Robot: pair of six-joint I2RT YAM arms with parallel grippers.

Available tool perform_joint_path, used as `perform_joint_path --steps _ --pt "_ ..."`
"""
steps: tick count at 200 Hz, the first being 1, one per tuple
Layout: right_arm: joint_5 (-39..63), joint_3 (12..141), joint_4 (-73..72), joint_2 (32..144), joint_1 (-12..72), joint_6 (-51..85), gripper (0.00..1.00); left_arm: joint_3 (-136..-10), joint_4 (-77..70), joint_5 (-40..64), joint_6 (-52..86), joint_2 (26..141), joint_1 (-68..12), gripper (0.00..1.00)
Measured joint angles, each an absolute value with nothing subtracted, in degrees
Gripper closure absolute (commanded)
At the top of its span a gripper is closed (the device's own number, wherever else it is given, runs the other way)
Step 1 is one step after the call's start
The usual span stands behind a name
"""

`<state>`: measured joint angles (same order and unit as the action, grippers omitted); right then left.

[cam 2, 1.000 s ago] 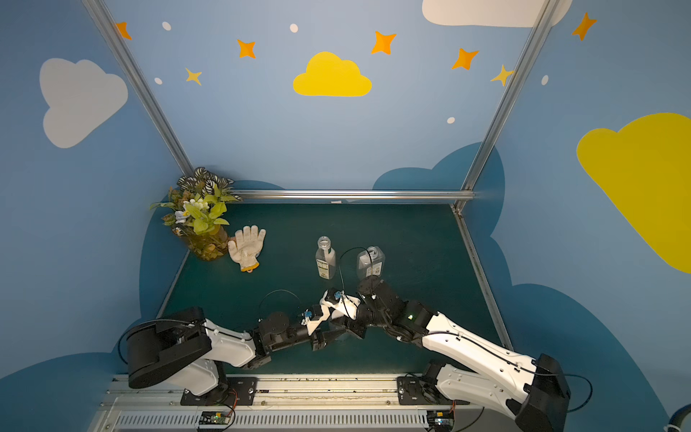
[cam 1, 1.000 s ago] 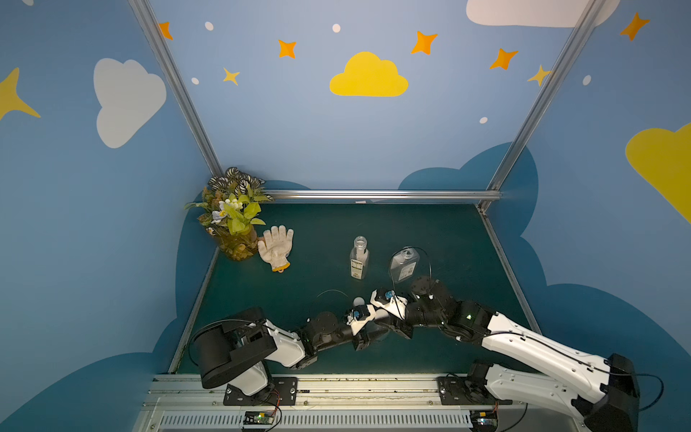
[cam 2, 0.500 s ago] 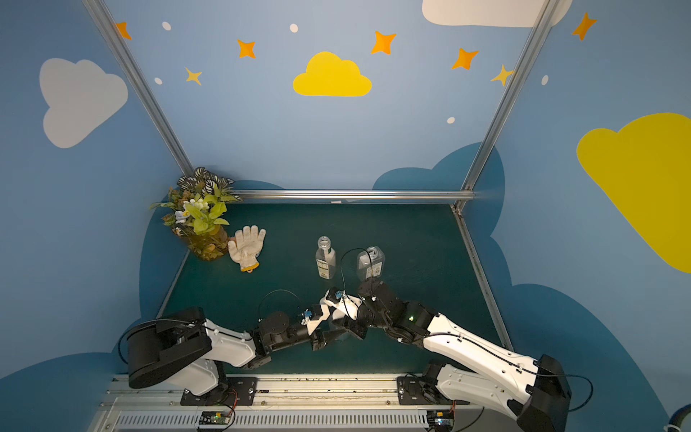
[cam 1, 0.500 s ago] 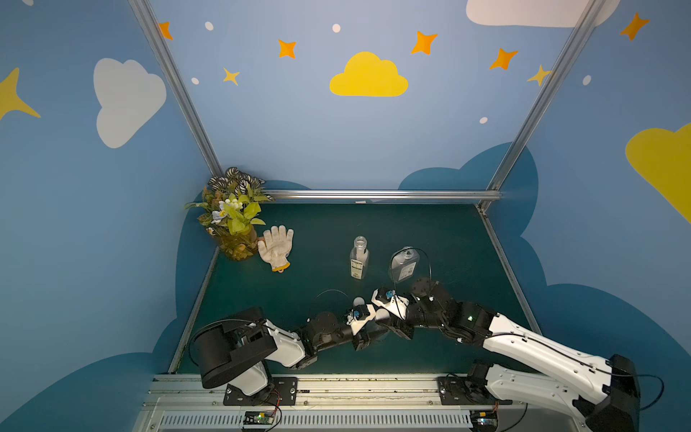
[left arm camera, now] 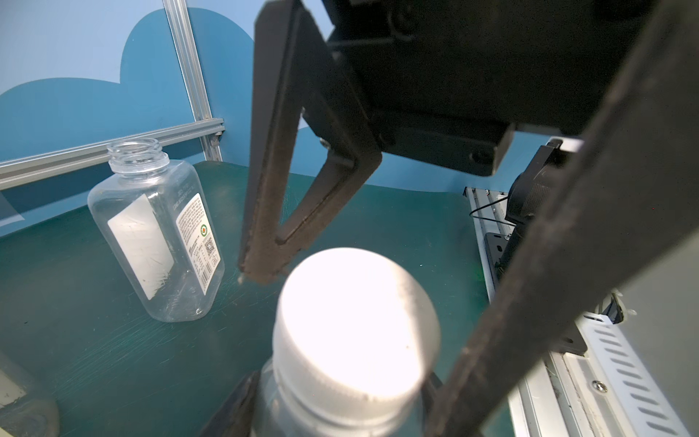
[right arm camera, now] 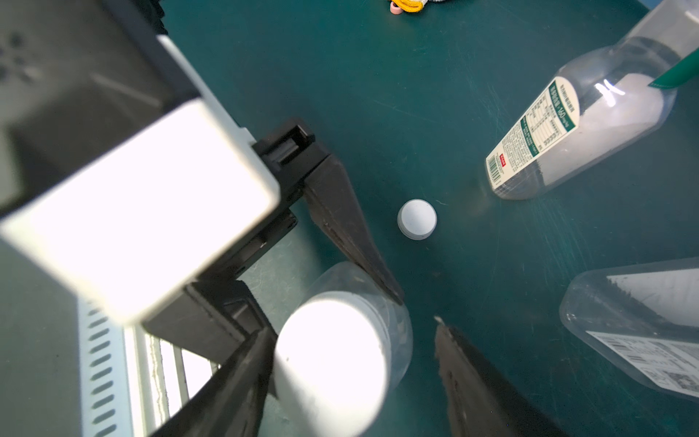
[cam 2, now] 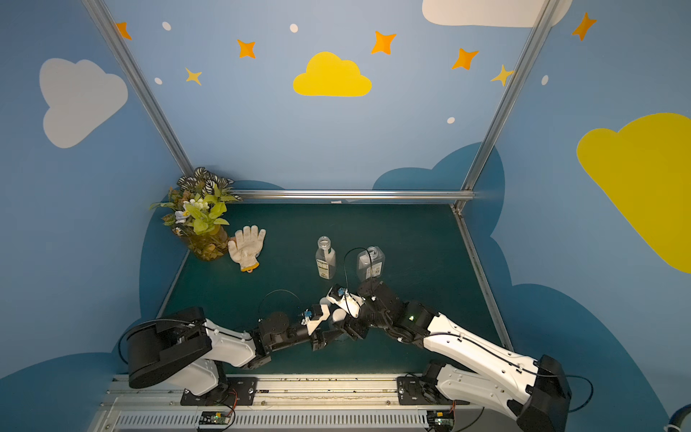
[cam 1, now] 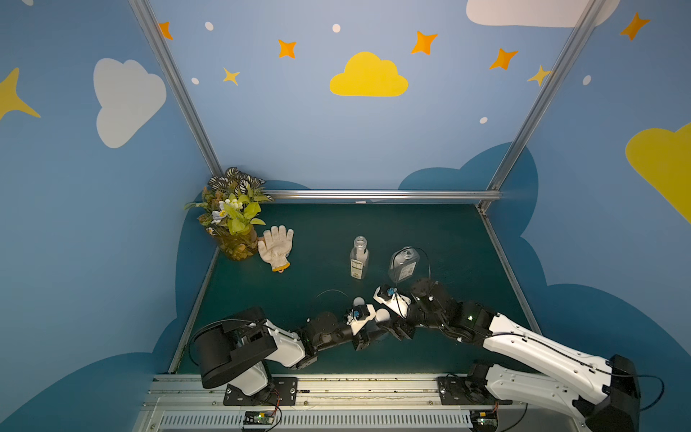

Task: Screw on the bottle caps
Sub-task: Screw the bottle cap onto the plastic bottle.

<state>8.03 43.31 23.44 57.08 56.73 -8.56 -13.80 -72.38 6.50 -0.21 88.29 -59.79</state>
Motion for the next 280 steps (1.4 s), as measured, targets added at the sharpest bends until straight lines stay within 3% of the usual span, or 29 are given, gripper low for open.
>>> perform_joint_path --steps 59,84,210,280 --pt "8.60 43.97 23.38 52.86 56.62 -6.22 0.13 -13.80 -72.38 6.50 -0.21 88.29 -59.79 0.75" --pt "8.27 44.07 23.29 51.20 55.88 -4.78 0.04 -13.80 -72.51 6.50 -0.21 88.40 -59.79 0.76" --pt "6.42 48.82 23.35 57.28 49.28 1.87 0.02 -13.80 -72.77 6.55 -0.21 88.55 -59.79 0.75" --pt "6.07 44.18 21.41 58.83 47.62 7.84 0.03 -13.76 -72.93 6.61 -0.27 88.64 -59.79 0.76"
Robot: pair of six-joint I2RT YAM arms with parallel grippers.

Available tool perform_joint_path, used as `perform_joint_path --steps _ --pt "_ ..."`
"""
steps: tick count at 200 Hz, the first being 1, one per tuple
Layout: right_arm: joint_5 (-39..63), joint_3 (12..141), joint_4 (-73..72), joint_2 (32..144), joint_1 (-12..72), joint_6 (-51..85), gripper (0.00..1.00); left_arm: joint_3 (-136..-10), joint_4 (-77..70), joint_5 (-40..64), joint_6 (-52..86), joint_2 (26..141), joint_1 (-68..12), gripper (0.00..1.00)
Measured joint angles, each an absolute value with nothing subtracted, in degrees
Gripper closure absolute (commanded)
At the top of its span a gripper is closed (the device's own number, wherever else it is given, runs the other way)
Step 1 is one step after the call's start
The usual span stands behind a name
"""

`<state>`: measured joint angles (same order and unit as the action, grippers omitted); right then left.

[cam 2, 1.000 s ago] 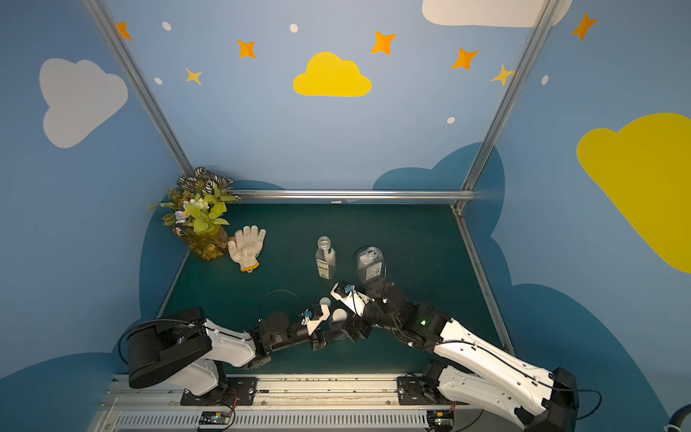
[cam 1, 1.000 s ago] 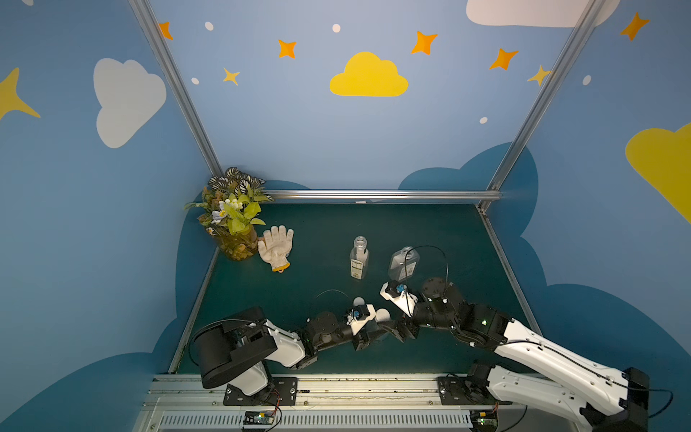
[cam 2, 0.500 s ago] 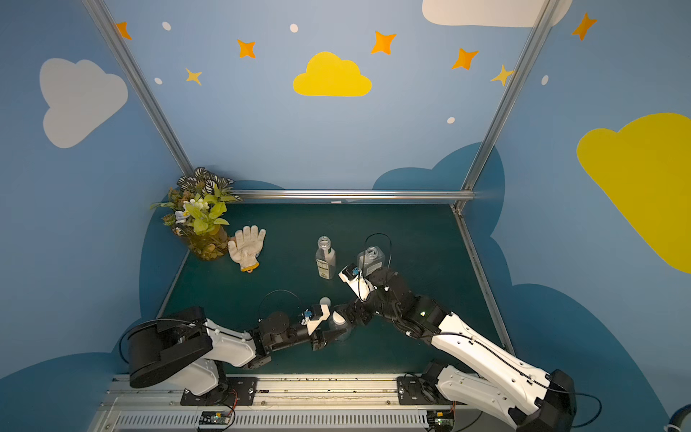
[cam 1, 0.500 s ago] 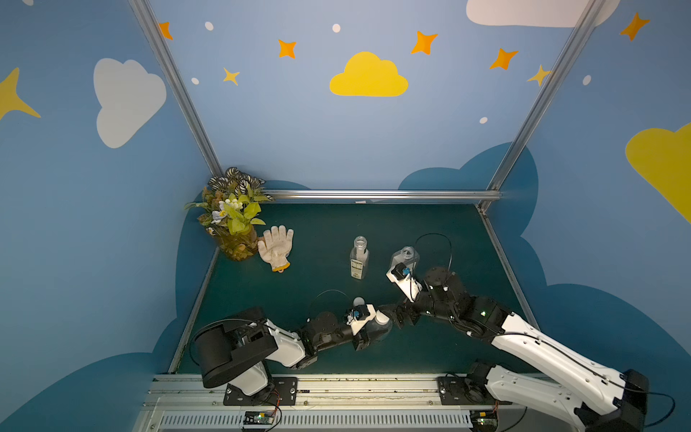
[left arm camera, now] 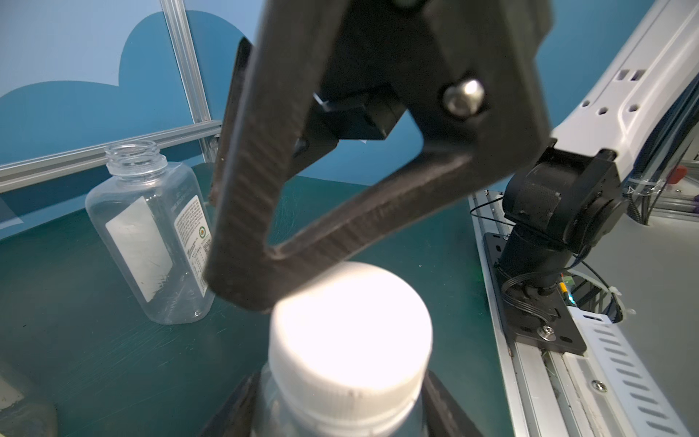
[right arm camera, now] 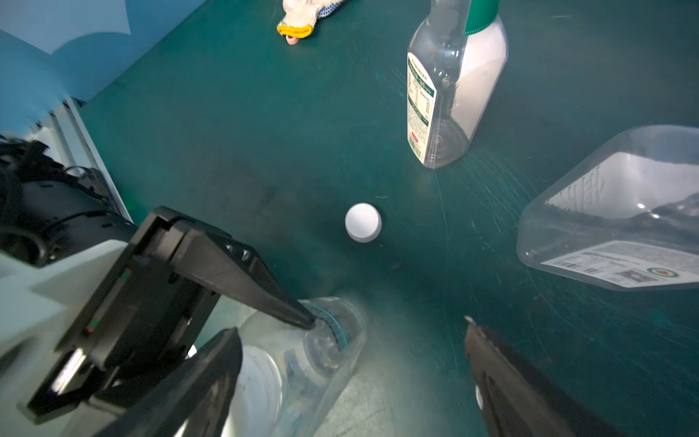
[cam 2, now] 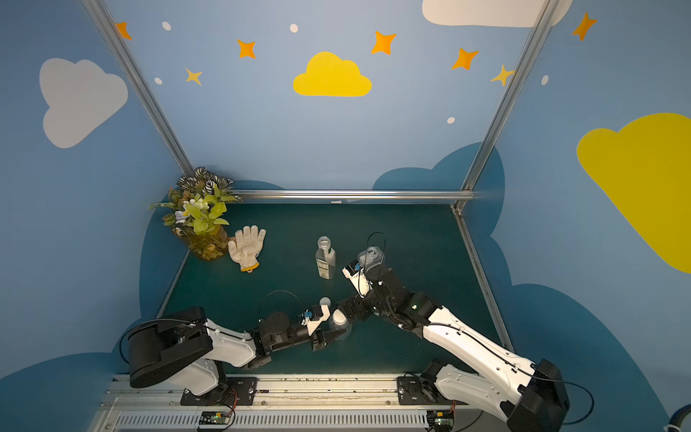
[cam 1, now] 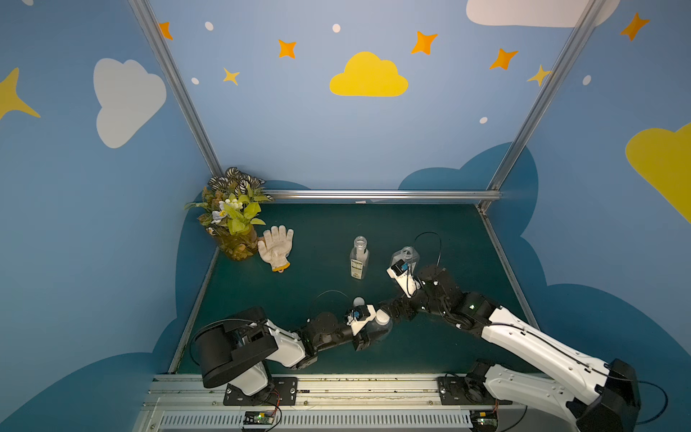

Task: Screw on the bottle caps
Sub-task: Screw the bottle cap onto the plastic bottle.

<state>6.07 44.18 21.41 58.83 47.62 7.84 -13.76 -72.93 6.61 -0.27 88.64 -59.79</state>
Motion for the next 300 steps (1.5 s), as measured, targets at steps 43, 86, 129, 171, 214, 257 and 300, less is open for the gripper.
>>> perform_joint_path --steps 43,86,129,171,214,257,300 --pt "5.76 42.63 20.27 57.28 47.33 10.31 0.04 -13.69 -73.38 6.63 -0.30 88.86 -59.79 0.75" --pt "5.93 45.25 22.87 57.12 47.33 10.52 0.03 -13.69 -73.43 6.66 -0.40 88.88 -59.79 0.76" --pt "8.80 52.18 23.14 57.12 47.33 10.24 0.02 -13.69 -73.54 6.66 -0.43 88.95 -59.79 0.75" --pt "8.97 46.52 23.62 59.40 47.33 11.94 0.03 -13.69 -73.54 6.63 -0.43 88.92 -59.79 0.76" --pt "8.95 44.91 23.29 60.38 47.09 14.35 0.03 -13.61 -73.67 6.46 -0.54 88.95 -59.83 0.76" --pt "7.11 45.84 25.76 59.27 47.07 14.28 0.02 -13.28 -74.19 6.39 -0.73 88.92 -59.83 0.76" --pt "8.05 49.82 27.40 56.12 47.05 9.41 0.03 -12.88 -74.78 6.44 -0.69 88.92 -59.81 0.76"
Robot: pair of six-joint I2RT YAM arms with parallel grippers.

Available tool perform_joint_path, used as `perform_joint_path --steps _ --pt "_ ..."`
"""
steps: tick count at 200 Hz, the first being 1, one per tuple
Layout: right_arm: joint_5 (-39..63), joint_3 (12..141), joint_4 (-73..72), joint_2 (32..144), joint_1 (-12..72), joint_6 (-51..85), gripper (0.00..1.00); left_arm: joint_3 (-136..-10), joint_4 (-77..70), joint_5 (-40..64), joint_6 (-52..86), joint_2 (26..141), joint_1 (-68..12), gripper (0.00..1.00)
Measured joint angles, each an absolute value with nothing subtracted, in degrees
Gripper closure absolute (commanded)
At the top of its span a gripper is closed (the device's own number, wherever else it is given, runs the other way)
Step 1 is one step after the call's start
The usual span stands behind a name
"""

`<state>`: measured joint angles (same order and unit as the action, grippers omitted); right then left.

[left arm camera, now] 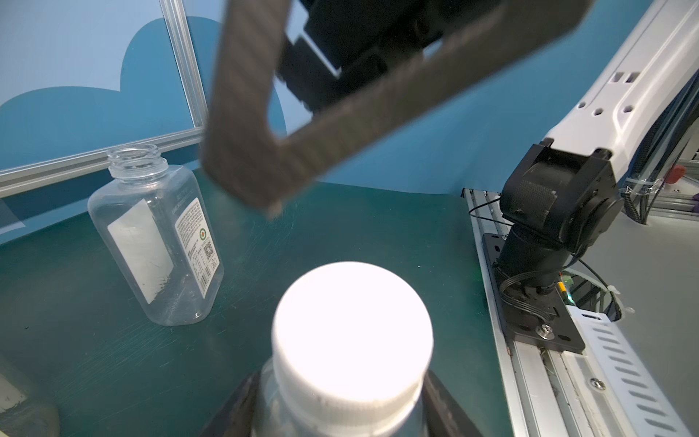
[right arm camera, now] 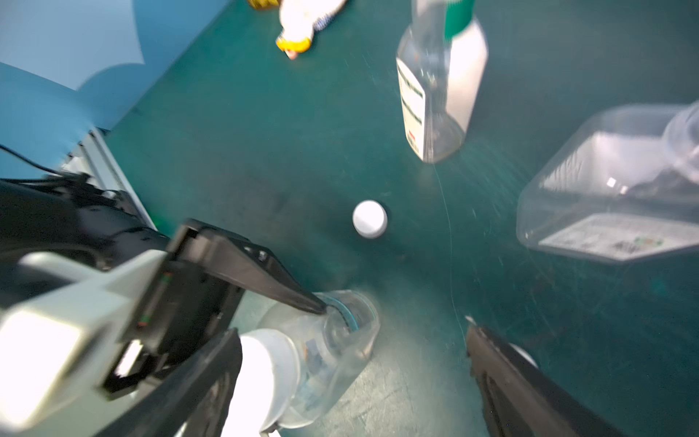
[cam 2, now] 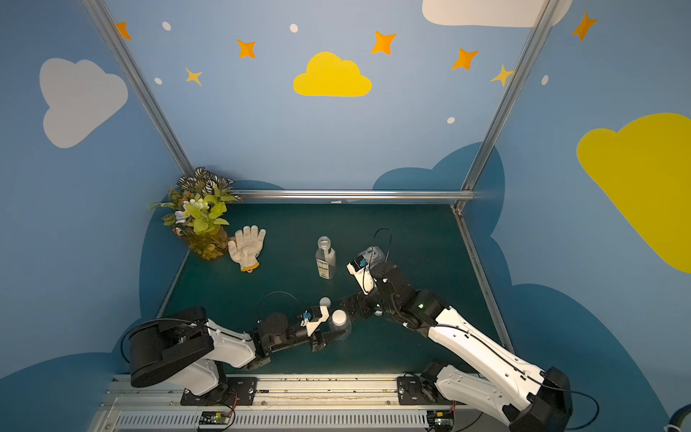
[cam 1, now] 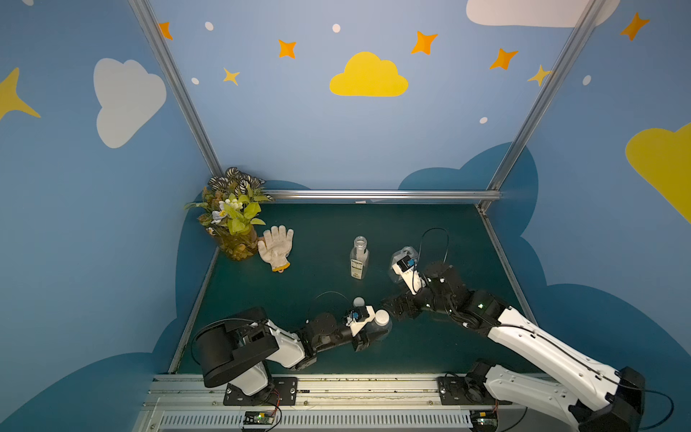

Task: Screw on the bottle caps
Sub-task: Screw the bottle cap onto the plastic bottle.

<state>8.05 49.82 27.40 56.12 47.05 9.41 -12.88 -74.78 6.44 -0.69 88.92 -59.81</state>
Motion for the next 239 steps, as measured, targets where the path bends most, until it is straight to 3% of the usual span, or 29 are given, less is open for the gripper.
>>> perform_joint_path --steps 38,101,149,239 --pt "14.61 52.23 29.30 53.36 46.89 -3.03 0.03 -12.23 -75.77 7.35 -0.62 88.92 -59.35 0.78" --pt "22.90 52.23 32.58 55.55 46.92 -20.23 0.13 -11.99 -75.94 11.03 -0.64 88.88 -58.08 0.81" --pt "25.63 50.48 31.11 58.28 48.23 -25.21 0.15 -12.29 -75.46 13.28 -0.62 88.86 -57.47 0.82" --pt "24.27 45.39 26.11 58.50 52.01 -26.98 0.30 -13.19 -74.35 15.11 -0.19 89.14 -57.08 0.82"
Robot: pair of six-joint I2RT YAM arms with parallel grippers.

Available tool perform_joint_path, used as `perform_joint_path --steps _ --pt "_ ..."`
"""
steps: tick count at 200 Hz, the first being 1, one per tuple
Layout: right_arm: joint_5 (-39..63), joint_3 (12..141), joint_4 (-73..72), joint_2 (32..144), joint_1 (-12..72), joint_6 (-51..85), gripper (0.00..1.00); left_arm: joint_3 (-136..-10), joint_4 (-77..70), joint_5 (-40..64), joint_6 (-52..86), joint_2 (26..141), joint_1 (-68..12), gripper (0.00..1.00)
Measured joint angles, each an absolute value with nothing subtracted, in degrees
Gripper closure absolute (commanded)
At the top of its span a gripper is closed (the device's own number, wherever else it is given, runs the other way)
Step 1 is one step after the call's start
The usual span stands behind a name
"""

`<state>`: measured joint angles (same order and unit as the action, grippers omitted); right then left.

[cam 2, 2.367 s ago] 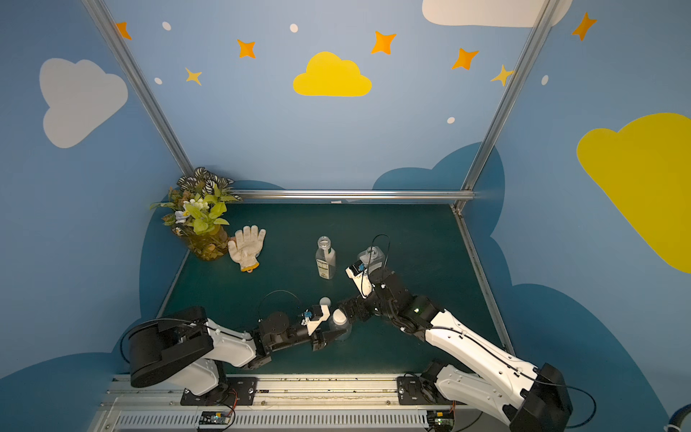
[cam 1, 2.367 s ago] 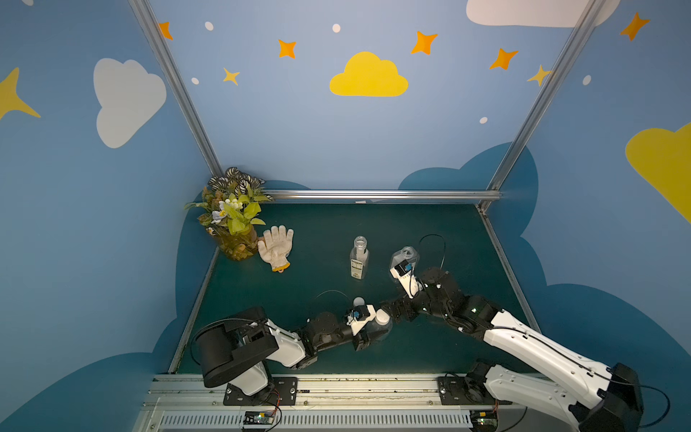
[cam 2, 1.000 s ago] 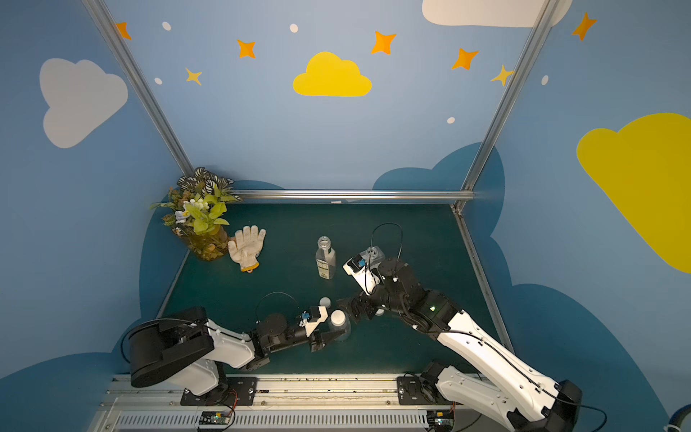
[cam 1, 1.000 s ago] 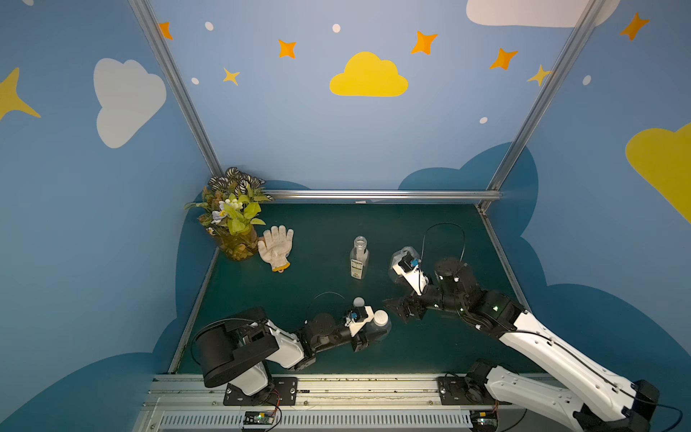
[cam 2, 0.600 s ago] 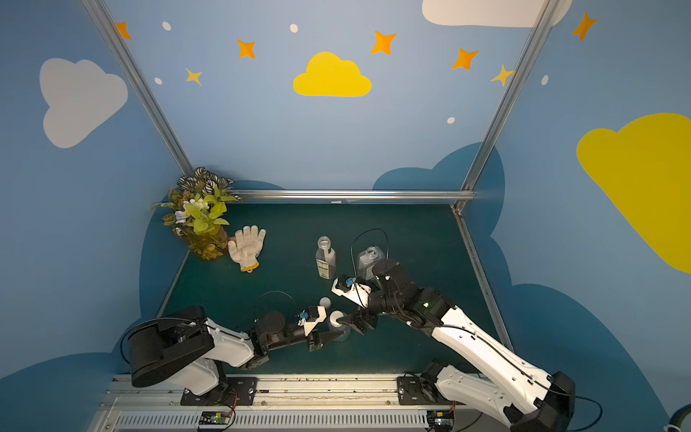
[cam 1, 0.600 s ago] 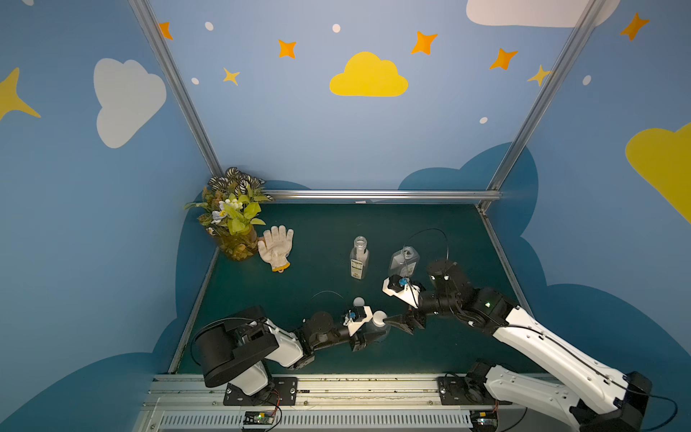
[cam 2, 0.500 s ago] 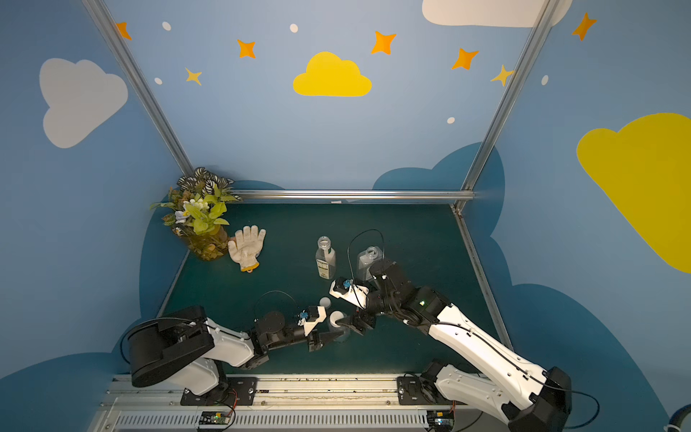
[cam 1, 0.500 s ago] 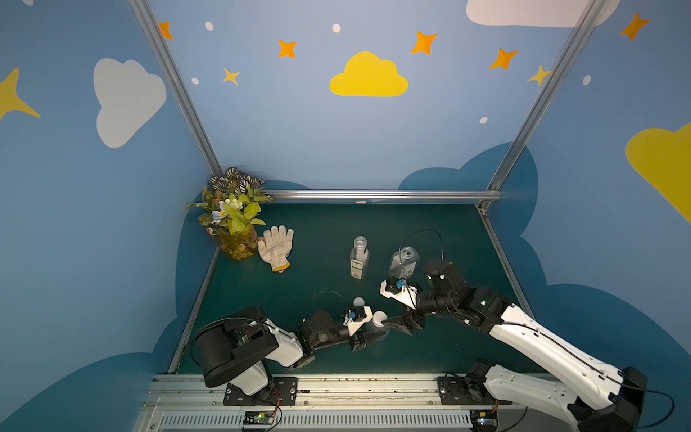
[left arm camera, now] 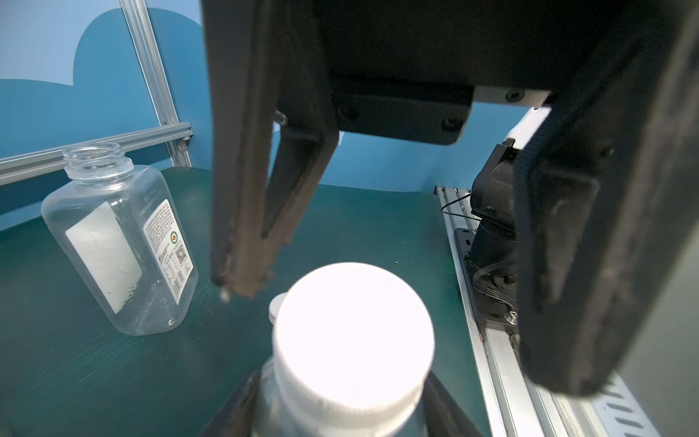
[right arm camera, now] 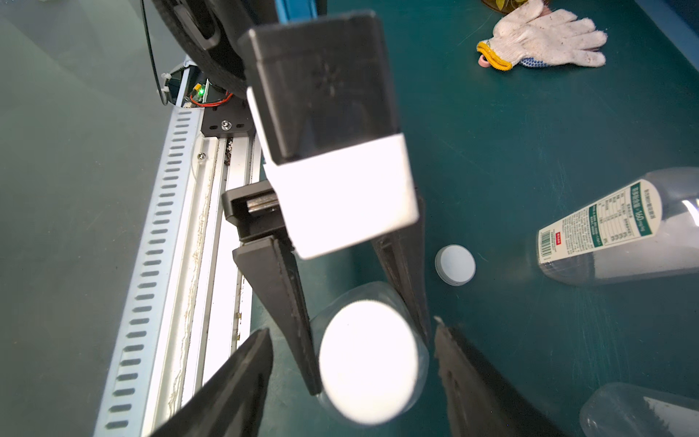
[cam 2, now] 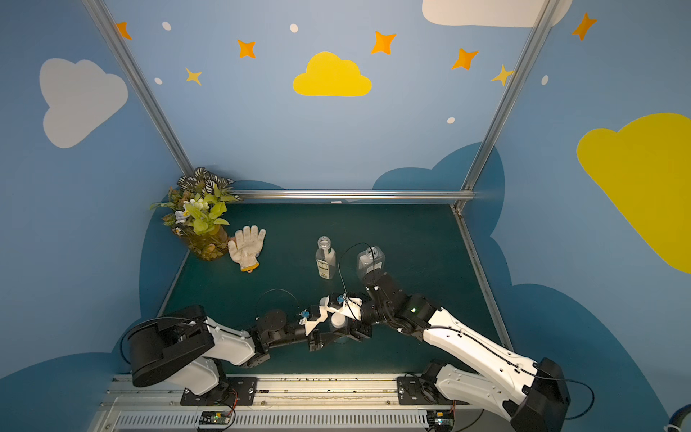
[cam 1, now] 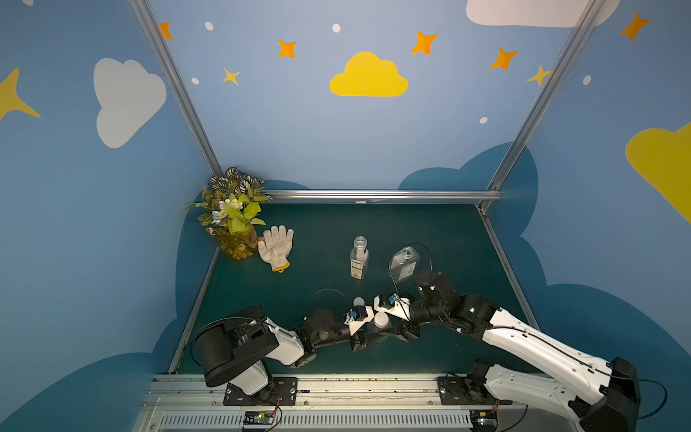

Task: Screw on the bottle caps
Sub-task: Screw the bottle cap onto the plastic bottle.

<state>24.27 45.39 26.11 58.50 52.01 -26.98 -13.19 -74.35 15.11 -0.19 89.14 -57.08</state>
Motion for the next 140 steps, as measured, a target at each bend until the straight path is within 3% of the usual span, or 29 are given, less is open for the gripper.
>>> perform_joint_path --steps 24,89,121,140 --pt "23.11 44.97 24.99 58.50 52.49 -26.85 0.36 -13.34 -74.35 15.33 0.03 89.27 -56.99 0.82" --pt "20.73 44.66 23.81 59.22 52.66 -26.83 0.34 -13.37 -74.70 15.46 0.27 89.62 -56.93 0.82" --pt "20.08 44.66 23.77 59.72 52.66 -26.81 0.45 -13.37 -74.91 15.53 0.38 89.76 -56.88 0.82" --pt "20.01 44.66 23.77 60.07 52.66 -26.59 0.46 -13.39 -75.11 15.53 0.47 89.91 -56.82 0.82"
